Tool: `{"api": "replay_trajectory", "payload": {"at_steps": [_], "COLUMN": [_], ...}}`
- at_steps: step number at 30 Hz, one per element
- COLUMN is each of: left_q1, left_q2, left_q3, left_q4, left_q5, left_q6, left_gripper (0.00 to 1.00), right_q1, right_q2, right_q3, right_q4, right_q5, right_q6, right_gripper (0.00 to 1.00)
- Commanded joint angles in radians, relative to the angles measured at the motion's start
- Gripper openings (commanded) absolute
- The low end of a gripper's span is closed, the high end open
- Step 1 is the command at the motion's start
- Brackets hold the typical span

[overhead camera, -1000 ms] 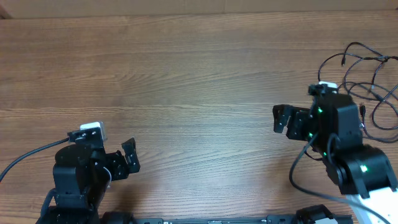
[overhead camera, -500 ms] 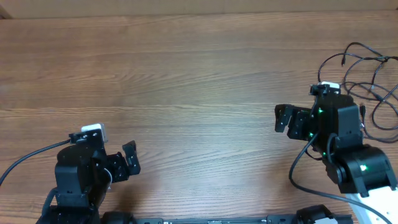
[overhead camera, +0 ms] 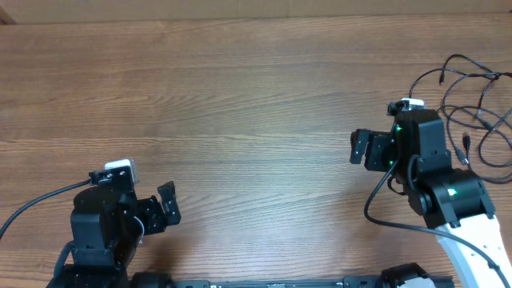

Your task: Untangle cables

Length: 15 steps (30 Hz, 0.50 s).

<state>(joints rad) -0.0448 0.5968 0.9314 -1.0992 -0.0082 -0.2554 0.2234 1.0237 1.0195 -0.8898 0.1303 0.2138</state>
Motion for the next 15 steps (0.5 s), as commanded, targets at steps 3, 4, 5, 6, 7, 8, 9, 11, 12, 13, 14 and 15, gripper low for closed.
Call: {"api": "replay_trajectory", "payload": {"at_steps": [3,4,5,6,7,8,9,11,12,13,14,15], "left_q1": [0.006,0.006,0.006,0.006,0.006,0.006,0.006,0.006,0.006,0.006,0.006,0.006], "left_q2": [0.000,0.000,0.000,0.000,0.000,0.000,0.000,0.000,0.000,0.000,0.000,0.000], "left_q3": [-0.011,-0.011,-0.011,-0.011,-0.011,-0.011,-0.011,-0.011,-0.011,-0.011,-0.011,-0.011], "left_q4": [0.000,0.000,0.000,0.000,0.000,0.000,0.000,0.000,0.000,0.000,0.000,0.000], "left_q5": [0.005,0.005,0.005,0.005,0.005,0.005,0.005,0.005,0.005,0.005,0.005,0.005], "left_q6": [-0.007,-0.007,-0.007,-0.007,-0.007,-0.007,-0.007,-0.007,-0.007,-0.007,-0.007,-0.007], "left_gripper": [0.99,1.00,1.00,1.00,1.00,1.00,1.00,1.00,0.99,1.00,1.00,1.00], "right_q1": [-0.022,-0.031,-0.040,-0.051,-0.064,-0.076,-0.085,-0.104,-0.113,-0.120,-0.126,-0.128], "right_q2": [-0.144,-0.176,-0.204,-0.240,-0.282,-0.323,-0.360,-0.439,-0.482,-0.523,-0.566,-0.601], "right_q3": [-0.093,-0.128,-0.159,-0.201,-0.246,-0.293,-0.331,-0.417,-0.462,-0.504,-0.545,-0.578], "right_q4": [0.156,0.201,0.241,0.297,0.354,0.411,0.456,0.550,0.597,0.636,0.671,0.700], "right_q5": [0.012,-0.004,-0.021,-0.044,-0.068,-0.091,-0.110,-0.140,-0.152,-0.161,-0.163,-0.163], "right_q6": [-0.058,-0.058,-0.058,-0.058,-0.058,-0.058,-0.058,-0.058,-0.058,-0.058,-0.058,-0.058], "right_gripper": [1.00,1.00,1.00,1.00,1.00,1.00,1.00,1.00,1.00,1.00,1.00,1.00]}}
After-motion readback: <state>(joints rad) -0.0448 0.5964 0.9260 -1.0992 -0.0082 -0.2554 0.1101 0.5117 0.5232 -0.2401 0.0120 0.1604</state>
